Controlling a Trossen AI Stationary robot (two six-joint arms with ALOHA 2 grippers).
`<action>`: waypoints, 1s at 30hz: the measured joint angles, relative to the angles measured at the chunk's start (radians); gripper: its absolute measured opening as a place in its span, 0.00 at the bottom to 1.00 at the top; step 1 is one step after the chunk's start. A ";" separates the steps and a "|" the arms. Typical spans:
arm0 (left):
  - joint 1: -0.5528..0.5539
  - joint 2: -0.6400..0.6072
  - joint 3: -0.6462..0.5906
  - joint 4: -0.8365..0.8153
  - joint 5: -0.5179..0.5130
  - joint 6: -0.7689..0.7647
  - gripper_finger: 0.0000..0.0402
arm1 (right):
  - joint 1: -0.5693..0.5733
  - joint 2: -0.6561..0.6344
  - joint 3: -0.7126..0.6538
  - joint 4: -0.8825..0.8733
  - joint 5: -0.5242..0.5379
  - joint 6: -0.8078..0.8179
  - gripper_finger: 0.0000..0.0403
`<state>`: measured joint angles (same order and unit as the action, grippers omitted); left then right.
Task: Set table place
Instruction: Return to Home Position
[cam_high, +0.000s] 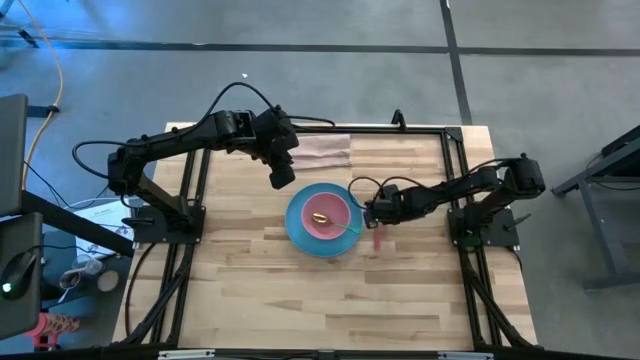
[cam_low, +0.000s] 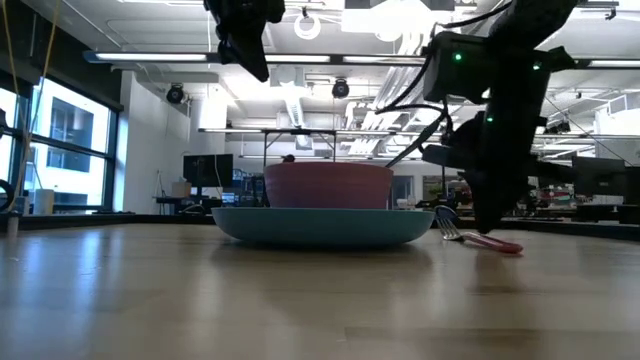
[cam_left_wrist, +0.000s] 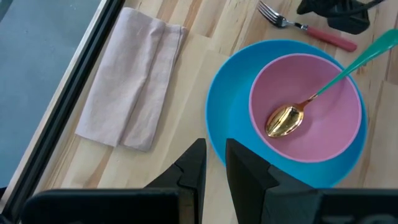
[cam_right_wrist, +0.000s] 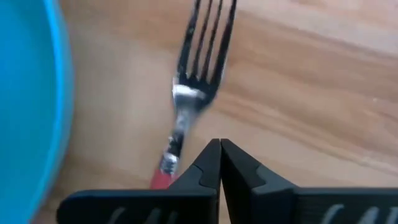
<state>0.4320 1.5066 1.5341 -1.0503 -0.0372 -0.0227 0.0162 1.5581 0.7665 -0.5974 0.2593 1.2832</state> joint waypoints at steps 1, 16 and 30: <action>0.000 0.000 0.000 0.000 0.000 0.000 0.13 | -0.009 0.000 0.003 0.002 -0.003 -0.007 0.00; 0.000 -0.018 -0.020 0.005 -0.025 0.078 0.12 | -0.016 -0.147 0.052 -0.148 0.037 -0.139 0.00; 0.000 -0.516 -0.737 0.704 0.188 -0.077 0.01 | 0.097 -0.824 0.052 -0.234 0.388 -0.440 0.00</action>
<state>0.4316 0.9911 0.7966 -0.3463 0.1510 -0.0993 0.1134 0.7343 0.8181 -0.8314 0.6477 0.8430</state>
